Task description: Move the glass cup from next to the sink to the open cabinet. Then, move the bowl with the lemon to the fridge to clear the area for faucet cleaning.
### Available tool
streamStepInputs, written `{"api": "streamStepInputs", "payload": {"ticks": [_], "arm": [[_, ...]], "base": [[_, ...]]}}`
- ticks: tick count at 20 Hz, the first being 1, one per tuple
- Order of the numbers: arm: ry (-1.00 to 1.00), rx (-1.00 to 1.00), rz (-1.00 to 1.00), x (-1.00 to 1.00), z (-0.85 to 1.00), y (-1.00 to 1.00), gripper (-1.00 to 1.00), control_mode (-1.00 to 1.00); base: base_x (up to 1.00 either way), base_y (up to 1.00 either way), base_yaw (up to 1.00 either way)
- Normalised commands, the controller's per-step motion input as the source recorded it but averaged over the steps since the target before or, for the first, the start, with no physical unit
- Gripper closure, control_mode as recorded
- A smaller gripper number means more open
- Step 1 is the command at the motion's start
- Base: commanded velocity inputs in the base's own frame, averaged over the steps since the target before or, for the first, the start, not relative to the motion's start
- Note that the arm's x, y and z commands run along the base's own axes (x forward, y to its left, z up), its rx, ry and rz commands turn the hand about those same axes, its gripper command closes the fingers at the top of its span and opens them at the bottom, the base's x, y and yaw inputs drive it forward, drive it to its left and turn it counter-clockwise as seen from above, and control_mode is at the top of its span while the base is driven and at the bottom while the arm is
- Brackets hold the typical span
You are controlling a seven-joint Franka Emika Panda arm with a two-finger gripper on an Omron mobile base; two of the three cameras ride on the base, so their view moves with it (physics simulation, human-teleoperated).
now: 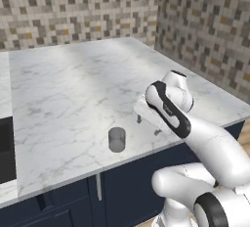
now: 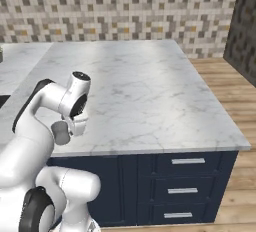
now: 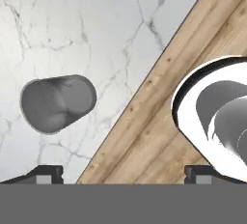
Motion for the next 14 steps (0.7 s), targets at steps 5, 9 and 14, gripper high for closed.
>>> {"api": "streamStepInputs", "payload": {"ticks": [5, 9, 14], "arm": [[-0.34, -0.18, 0.23, 0.51, 0.00, 0.14, -1.00, -1.00], [-0.31, -0.19, 0.28, 0.71, -0.05, 0.23, -1.00, -1.00], [0.00, -0.07, 0.22, 0.43, -0.28, 0.10, -1.00, -1.00]], "base": [[0.00, 0.00, 0.00], [0.00, 0.00, 0.00], [0.00, 0.00, 0.00]]}}
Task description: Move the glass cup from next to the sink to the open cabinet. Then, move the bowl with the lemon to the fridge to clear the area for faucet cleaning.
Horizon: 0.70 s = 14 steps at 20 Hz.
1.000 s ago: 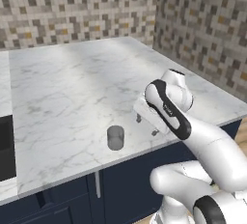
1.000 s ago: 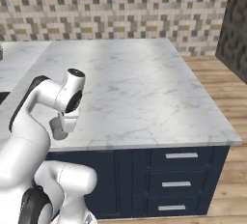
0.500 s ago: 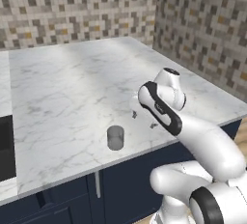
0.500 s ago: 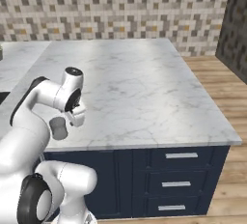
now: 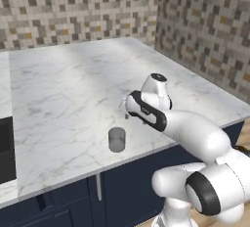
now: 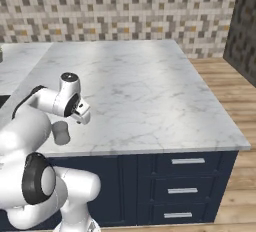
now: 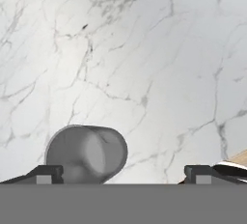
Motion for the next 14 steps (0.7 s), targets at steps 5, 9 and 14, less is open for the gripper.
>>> {"api": "streamStepInputs", "payload": {"ticks": [5, 9, 14], "arm": [[0.14, -0.06, 0.08, 0.03, -0.17, 0.32, -1.00, -1.00], [0.12, -0.13, 0.12, 0.12, -0.27, 0.49, -1.00, -1.00], [0.07, -0.08, 0.14, 0.10, -0.51, 0.10, -1.00, -1.00]], "base": [[0.00, 0.00, 0.00], [0.00, 0.00, 0.00], [0.00, 0.00, 0.00]]}}
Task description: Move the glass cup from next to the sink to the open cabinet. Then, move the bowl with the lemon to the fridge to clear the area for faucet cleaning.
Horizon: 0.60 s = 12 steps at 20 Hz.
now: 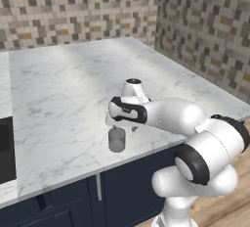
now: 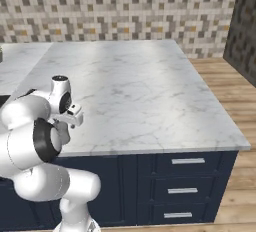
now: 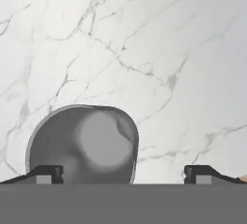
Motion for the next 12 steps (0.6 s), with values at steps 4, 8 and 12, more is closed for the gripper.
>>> {"api": "streamStepInputs", "payload": {"ticks": [4, 8, 12], "arm": [[0.02, -0.06, 0.15, 0.14, -0.53, 0.00, -1.00, -1.00], [0.00, -0.01, 0.07, 0.31, -0.25, 0.00, -1.00, -1.00], [0.00, 0.00, 0.04, 0.36, -0.18, 0.00, -1.00, -1.00]], "base": [[0.00, 0.00, 0.00], [0.00, 0.00, 0.00], [0.00, 0.00, 0.00]]}}
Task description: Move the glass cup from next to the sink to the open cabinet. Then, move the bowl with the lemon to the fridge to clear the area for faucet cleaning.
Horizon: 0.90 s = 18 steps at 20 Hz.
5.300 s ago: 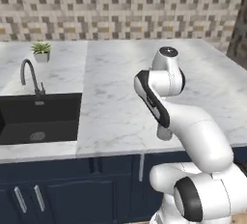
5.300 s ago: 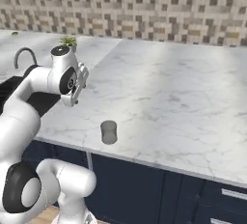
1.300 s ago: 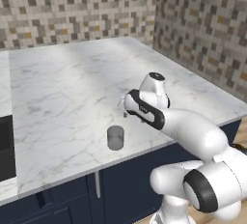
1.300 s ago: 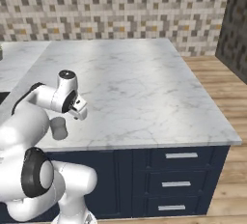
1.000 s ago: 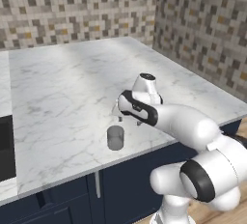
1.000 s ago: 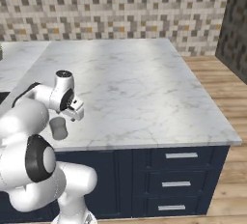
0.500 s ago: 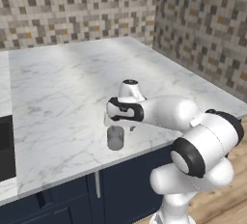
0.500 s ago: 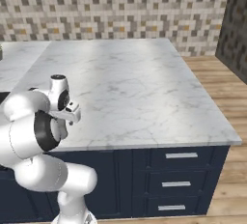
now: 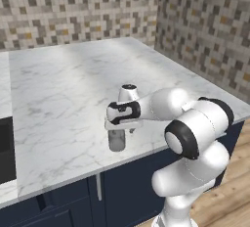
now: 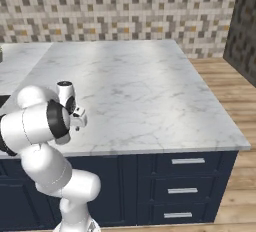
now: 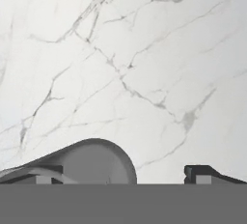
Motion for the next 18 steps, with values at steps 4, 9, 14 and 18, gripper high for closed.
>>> {"api": "streamStepInputs", "payload": {"ticks": [4, 9, 14, 18], "arm": [[0.00, 0.00, 0.02, 0.45, -0.16, 0.00, -1.00, -1.00], [0.00, 0.00, 0.03, 0.05, -0.37, 0.00, -1.00, -1.00], [0.01, 0.00, 0.03, -0.01, -0.54, 0.00, 1.00, -1.00], [-0.07, -0.02, 0.02, 0.00, -0.28, 0.00, 1.00, -1.00]], "base": [[0.00, 0.00, 0.00], [0.00, 0.00, 0.00], [0.00, 0.00, 0.00], [0.00, 0.00, 0.00]]}}
